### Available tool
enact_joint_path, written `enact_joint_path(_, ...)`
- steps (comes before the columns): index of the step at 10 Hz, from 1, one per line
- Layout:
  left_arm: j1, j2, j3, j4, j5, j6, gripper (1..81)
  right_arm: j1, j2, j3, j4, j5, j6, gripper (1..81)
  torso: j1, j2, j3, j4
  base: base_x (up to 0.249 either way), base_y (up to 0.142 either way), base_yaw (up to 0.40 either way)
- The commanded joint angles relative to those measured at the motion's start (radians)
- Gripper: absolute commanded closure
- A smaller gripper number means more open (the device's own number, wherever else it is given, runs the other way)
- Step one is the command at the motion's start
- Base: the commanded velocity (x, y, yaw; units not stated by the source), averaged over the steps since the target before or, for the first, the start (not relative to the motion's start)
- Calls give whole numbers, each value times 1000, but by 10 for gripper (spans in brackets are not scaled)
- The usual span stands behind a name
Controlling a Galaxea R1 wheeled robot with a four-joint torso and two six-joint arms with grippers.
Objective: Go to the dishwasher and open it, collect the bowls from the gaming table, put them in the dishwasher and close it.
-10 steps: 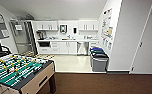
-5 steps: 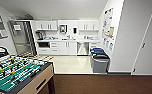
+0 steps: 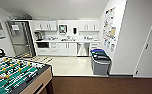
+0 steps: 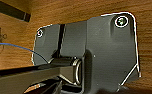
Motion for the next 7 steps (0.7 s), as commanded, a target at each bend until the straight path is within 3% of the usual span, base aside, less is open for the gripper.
enact_joint_path(1, -50, -12, 5, 13, 51, 5, 10, 46, -18, 14, -9, -53, -4, 10, 0, 0, 0, 0, 195, 0, 0)
enact_joint_path(7, -50, 2, -39, 13, 51, 6, 10, 40, 1, -9, -6, -51, -4, 10, 0, 0, 0, 0, 195, 0, 0)
